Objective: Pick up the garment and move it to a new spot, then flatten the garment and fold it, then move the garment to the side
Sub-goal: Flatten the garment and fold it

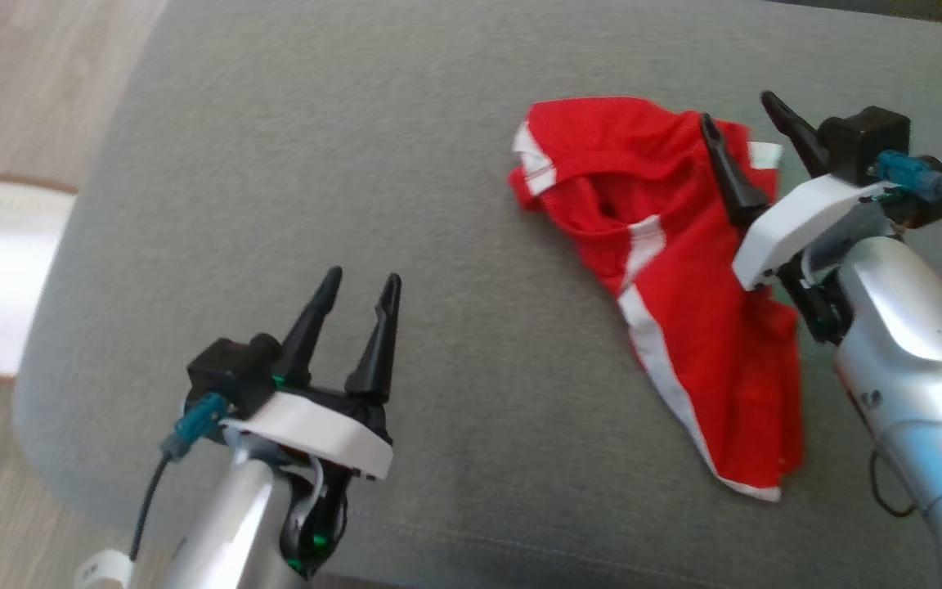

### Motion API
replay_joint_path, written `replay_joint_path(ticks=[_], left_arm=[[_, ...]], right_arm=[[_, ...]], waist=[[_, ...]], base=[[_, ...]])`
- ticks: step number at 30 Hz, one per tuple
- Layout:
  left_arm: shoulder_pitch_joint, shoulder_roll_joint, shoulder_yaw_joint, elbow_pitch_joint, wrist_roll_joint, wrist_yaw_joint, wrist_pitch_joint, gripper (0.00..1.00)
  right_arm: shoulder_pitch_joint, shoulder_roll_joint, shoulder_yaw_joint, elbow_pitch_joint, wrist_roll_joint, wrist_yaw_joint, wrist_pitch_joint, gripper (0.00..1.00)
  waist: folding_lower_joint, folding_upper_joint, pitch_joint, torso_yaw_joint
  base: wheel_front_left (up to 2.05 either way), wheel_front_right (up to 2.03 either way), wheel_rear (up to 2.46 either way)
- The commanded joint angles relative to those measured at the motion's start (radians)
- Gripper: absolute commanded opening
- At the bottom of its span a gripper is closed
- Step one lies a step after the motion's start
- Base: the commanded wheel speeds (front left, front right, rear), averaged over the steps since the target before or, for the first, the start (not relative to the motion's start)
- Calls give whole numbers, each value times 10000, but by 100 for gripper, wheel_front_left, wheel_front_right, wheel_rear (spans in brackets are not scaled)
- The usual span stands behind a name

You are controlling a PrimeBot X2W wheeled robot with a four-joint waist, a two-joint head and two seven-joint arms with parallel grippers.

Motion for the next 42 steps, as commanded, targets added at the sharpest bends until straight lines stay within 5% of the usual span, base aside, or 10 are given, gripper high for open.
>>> replay_joint_path(ticks=[1, 8, 18, 28, 42], left_arm=[[-429, 54, 443, -307, 113, -68, -59, 100], [-408, 61, 912, -313, 541, -215, -59, 100], [-234, 127, 1325, -427, 839, -380, -59, 100], [-490, 273, 1246, -295, 987, -461, -59, 100], [-3210, 1703, -2159, 1842, 1328, -496, 1966, 100]], right_arm=[[69, 124, 5, -372, 43, -9, -240, 100], [1325, 391, -859, -1210, -242, -9, -871, 100], [4794, 1400, -3517, -3198, -1329, -9, -989, 100], [6659, 2234, -4131, -5073, -1993, -9, -257, 100], [6807, 2394, -4445, -5888, -2212, -9, 216, 100]], waist=[[0, 0, -235, -426], [0, 0, -871, -1699], [0, 0, -1440, -3059], [0, 0, -1359, -3734], [0, 0, -745, -4125]], base=[[0, 0, 0], [0, 0, 0], [0, 0, 0], [0, 0, 0], [0, 0, 0]])
